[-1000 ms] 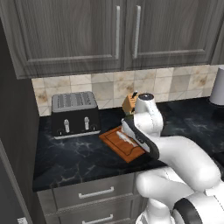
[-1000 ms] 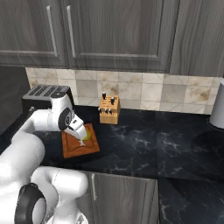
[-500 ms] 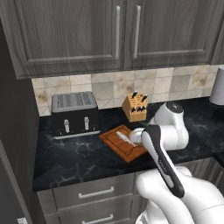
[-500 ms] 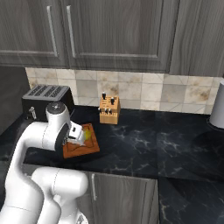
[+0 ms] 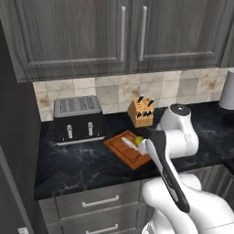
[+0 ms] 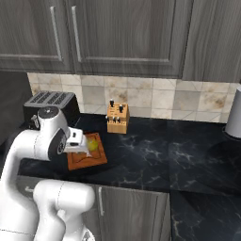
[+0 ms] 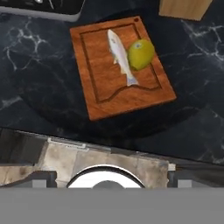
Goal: Retrieve a lemon from the fridge and place it on the cutting board with the fish.
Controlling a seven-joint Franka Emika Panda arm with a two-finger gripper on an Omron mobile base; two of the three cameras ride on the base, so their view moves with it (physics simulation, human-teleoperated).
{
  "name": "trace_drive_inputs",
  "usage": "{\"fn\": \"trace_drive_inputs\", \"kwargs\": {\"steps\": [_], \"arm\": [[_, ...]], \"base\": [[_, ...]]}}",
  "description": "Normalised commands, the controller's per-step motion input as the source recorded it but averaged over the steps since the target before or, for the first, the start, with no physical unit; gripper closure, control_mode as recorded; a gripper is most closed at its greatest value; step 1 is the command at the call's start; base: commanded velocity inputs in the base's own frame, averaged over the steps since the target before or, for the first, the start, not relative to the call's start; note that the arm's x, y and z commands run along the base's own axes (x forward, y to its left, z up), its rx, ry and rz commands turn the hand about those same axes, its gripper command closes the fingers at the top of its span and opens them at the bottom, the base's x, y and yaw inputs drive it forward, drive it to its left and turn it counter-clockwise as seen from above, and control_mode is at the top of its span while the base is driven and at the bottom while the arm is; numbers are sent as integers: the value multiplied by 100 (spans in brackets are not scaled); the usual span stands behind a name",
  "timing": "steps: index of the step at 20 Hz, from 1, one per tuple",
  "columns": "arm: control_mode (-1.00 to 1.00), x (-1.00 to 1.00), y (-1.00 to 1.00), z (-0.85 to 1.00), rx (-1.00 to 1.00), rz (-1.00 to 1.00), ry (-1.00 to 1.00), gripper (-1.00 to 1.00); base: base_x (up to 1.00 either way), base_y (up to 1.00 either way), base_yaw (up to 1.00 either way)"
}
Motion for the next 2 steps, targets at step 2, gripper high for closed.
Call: {"fn": "trace_drive_inputs", "kwargs": {"steps": [2], "arm": [[-100, -26, 2, 21, -11, 0, 5, -100]], "base": [[0, 0, 0]]}}
